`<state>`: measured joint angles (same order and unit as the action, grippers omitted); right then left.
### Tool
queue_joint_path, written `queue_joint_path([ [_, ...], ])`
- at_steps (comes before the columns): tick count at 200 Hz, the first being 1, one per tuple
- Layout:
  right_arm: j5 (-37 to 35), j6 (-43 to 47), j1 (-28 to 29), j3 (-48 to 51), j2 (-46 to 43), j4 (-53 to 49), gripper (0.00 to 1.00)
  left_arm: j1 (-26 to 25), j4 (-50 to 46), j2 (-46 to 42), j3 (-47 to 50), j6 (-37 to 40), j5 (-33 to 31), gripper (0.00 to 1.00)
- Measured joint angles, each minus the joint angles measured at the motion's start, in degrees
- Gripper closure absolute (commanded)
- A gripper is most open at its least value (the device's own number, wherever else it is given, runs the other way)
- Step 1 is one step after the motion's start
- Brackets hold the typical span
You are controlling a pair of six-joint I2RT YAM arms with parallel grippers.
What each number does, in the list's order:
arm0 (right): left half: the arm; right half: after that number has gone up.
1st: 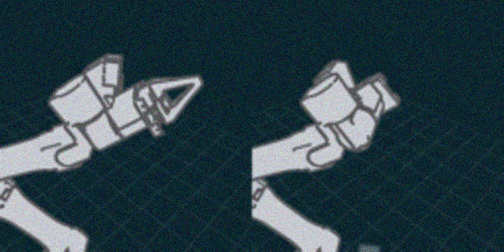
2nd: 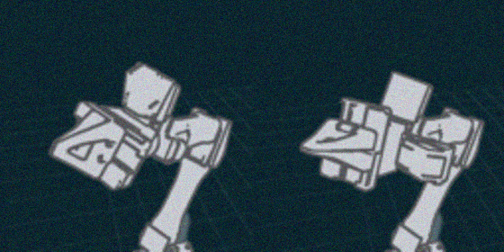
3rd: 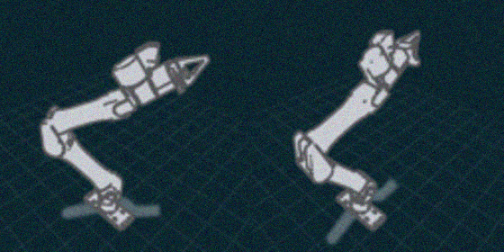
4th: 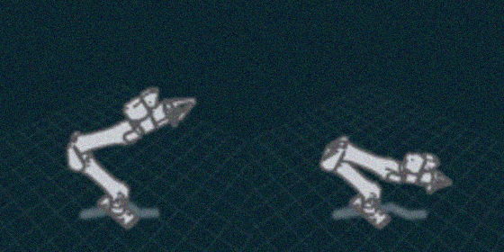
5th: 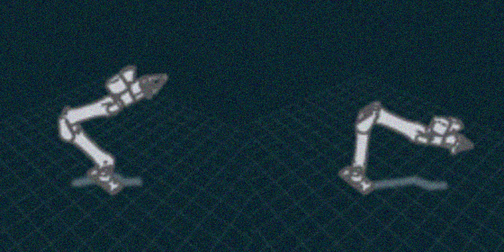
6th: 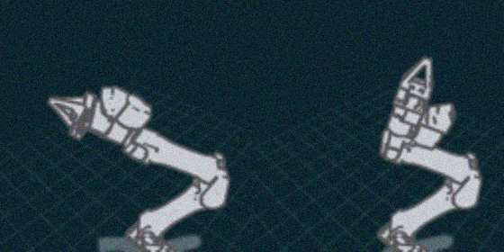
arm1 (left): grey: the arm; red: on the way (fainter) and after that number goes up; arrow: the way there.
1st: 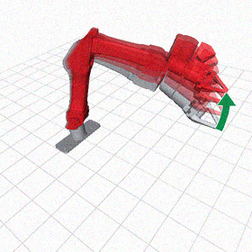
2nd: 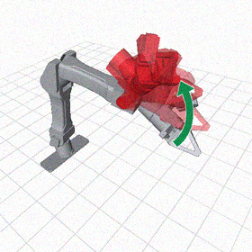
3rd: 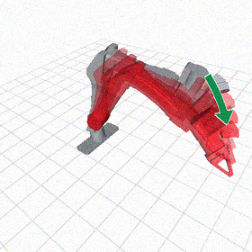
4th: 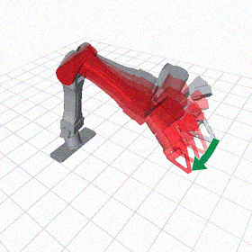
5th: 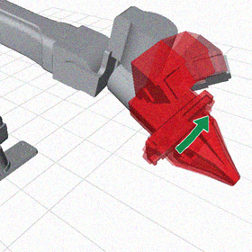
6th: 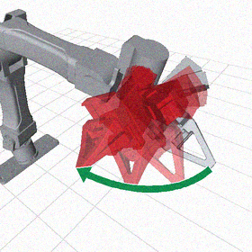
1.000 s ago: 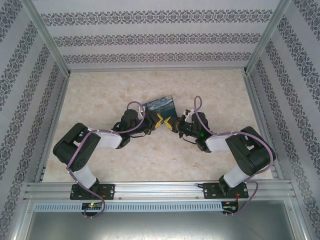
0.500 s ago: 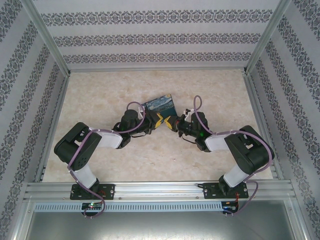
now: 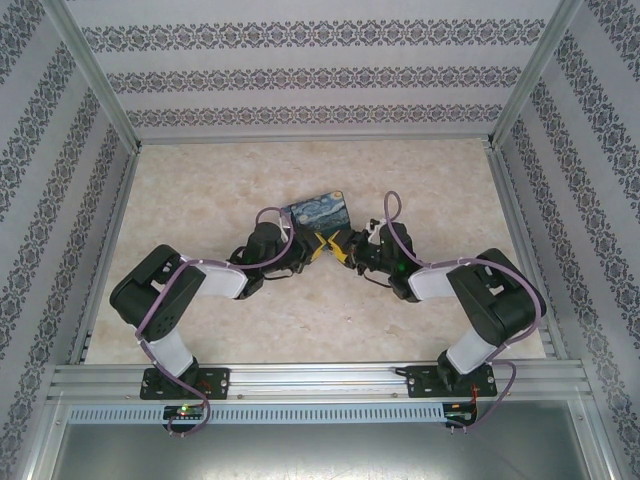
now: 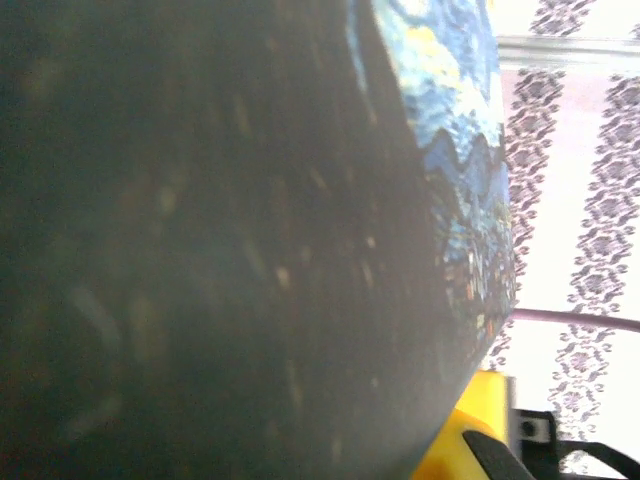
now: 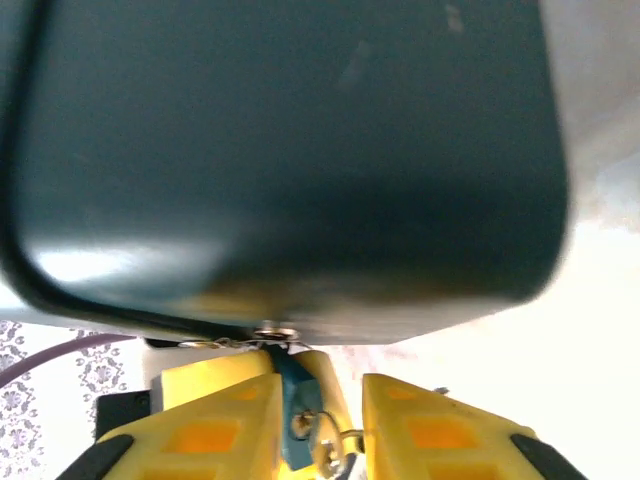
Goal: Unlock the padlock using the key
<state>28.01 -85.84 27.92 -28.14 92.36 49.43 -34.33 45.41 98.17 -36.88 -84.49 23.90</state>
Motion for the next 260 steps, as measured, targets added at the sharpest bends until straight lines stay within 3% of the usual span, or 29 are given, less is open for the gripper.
queue_joint_path([
  [68,-0.09,1.79,-1.33,3.48,-4.39,0.09,0.55,-0.59,-2.64,0.63,0.00,2.14,0.02,1.00],
  [127,-0.13,3.76,-1.16,4.96,-4.81,-1.44,0.54,-0.59,-2.67,0.63,0.00,2.89,0.07,1.00],
  [220,-0.66,3.74,1.49,5.03,-1.84,-1.09,0.70,-0.55,-2.67,0.63,0.00,3.06,0.26,1.00],
  [260,-1.01,3.45,1.49,4.81,-1.55,-0.70,0.82,-0.55,-2.67,0.63,0.00,3.08,0.28,1.00],
])
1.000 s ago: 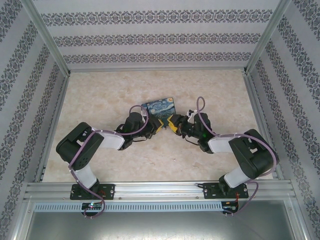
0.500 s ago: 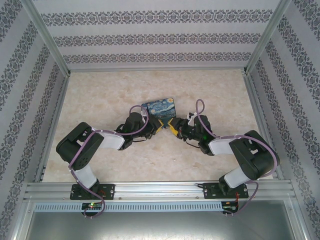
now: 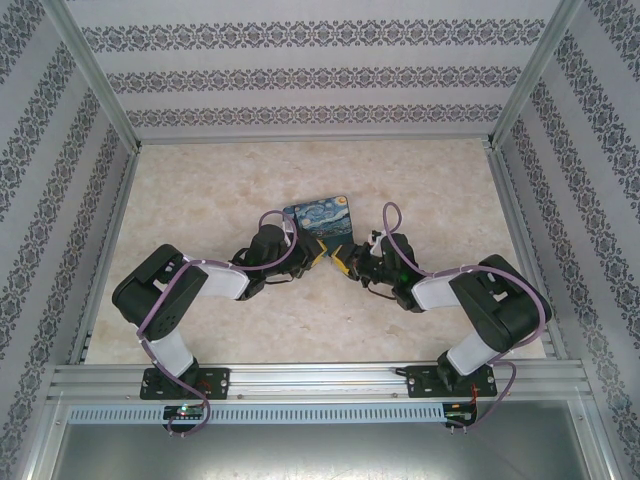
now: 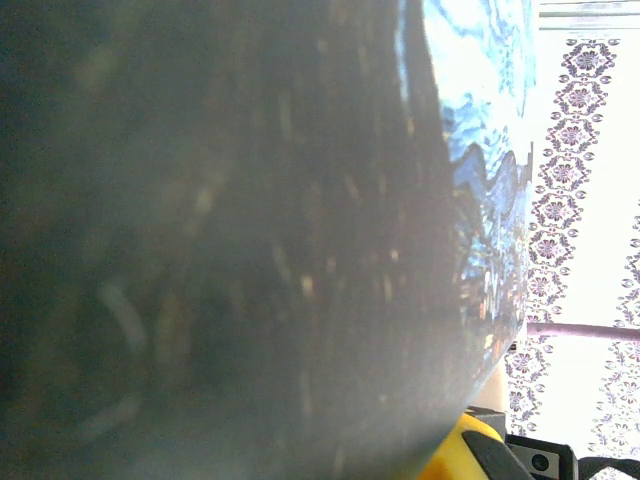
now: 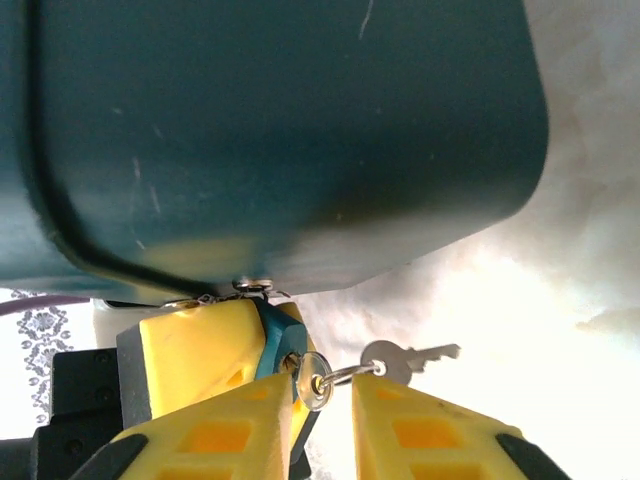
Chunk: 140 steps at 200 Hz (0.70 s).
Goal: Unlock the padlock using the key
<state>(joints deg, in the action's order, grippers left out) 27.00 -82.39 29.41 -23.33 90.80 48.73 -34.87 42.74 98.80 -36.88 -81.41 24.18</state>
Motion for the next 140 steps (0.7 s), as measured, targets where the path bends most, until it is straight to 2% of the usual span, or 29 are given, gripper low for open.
queue_joint_path([
  [51,-0.20,-0.42,0.02,-1.31,1.53,-0.28,0.96,0.13,0.02,0.00,0.00,0.00,-0.35,1.00],
  [86,-0.42,-0.81,0.37,-2.82,2.71,-0.61,0.97,0.55,0.02,0.00,0.00,0.00,-1.07,1.00],
  [110,-0.70,-1.03,0.48,-3.43,3.13,-0.76,0.93,0.83,0.02,0.00,0.00,-0.02,-1.42,1.00],
  [140,-0.70,-0.52,0.50,-3.45,3.06,-0.96,0.81,0.81,-0.31,0.00,0.00,0.00,-1.40,1.00],
])
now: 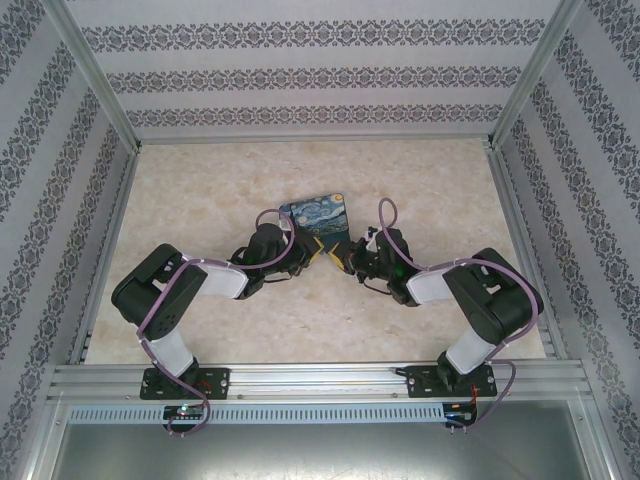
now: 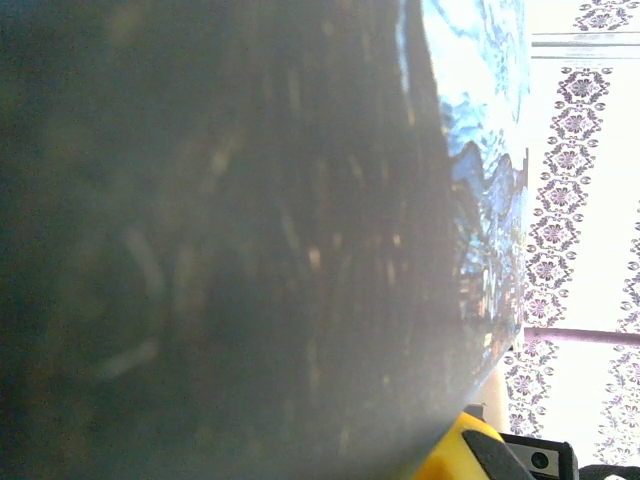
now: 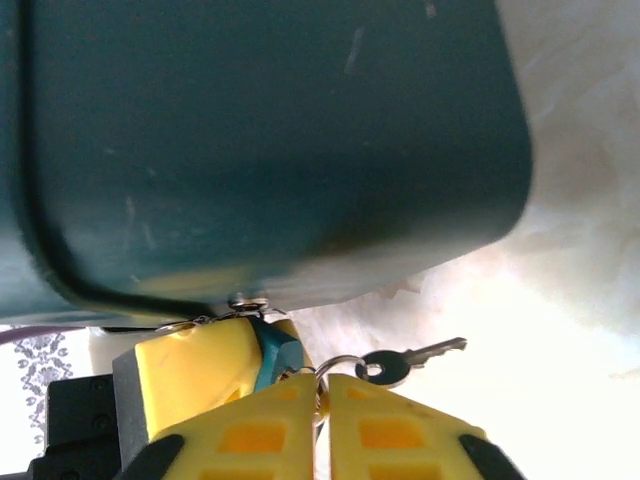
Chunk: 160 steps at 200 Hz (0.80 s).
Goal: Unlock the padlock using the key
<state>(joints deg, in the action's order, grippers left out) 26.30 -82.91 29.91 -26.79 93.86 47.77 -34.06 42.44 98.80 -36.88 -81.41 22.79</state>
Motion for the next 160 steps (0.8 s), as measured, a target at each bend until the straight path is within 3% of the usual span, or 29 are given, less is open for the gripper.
queue_joint_path([
  [42,0.39,2.25,-0.57,2.51,-3.04,-0.02,0.60,-0.04,-2.03,0.00,-0.02,0.72,1.18,1.00],
  [107,0.48,14.40,-0.87,3.19,-11.02,-14.10,0.55,-0.04,-10.71,-0.31,-3.54,5.16,1.92,1.00],
  [160,-7.30,31.71,3.26,-3.06,-14.97,-32.57,0.51,-0.04,-20.04,-2.10,-6.03,9.42,2.71,1.00],
])
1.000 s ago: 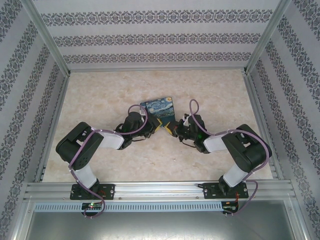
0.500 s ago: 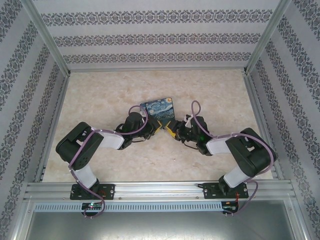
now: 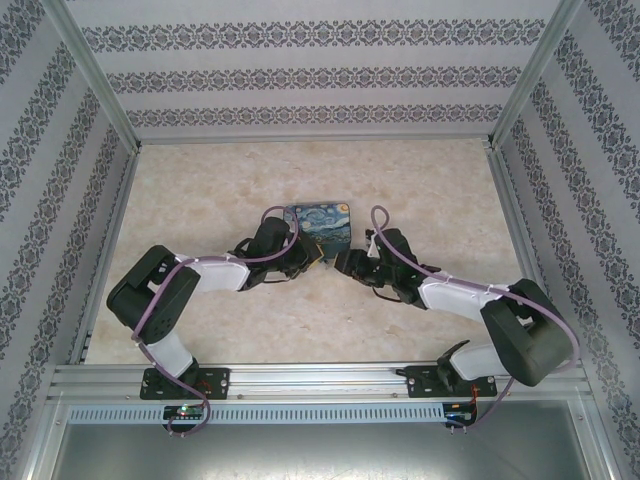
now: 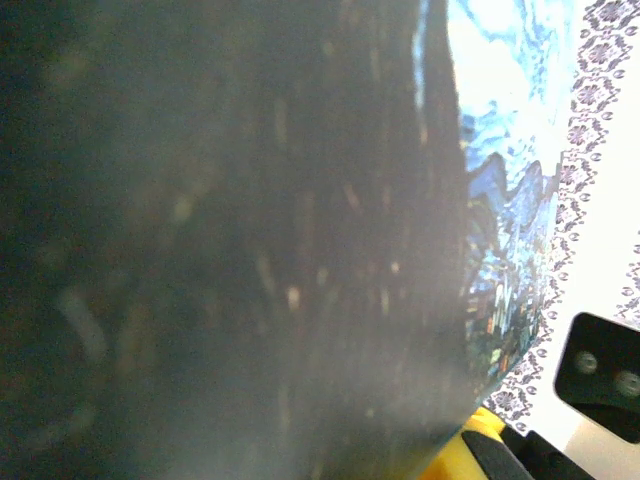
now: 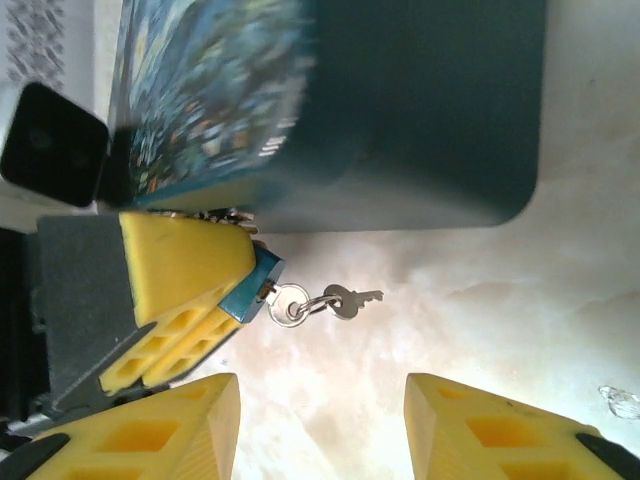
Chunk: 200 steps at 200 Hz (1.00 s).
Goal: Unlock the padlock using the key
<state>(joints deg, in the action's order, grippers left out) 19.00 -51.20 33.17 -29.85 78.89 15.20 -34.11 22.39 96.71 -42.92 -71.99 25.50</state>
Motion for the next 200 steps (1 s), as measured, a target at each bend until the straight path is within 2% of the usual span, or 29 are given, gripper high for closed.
queue_joint_path([
  [31,-6.64,10.19,4.42,-3.28,-0.02,-6.86,0.44,0.00,-3.82,-0.28,-1.31,1.55,0.68,1.00],
  [100,-17.73,27.50,12.00,-4.98,4.24,-9.18,0.46,0.00,-8.70,-0.31,-3.37,3.45,2.08,1.00],
  [200,-24.02,31.98,12.74,-7.85,10.36,-7.43,0.49,0.00,-10.51,-0.31,-4.24,4.11,3.21,1.00],
])
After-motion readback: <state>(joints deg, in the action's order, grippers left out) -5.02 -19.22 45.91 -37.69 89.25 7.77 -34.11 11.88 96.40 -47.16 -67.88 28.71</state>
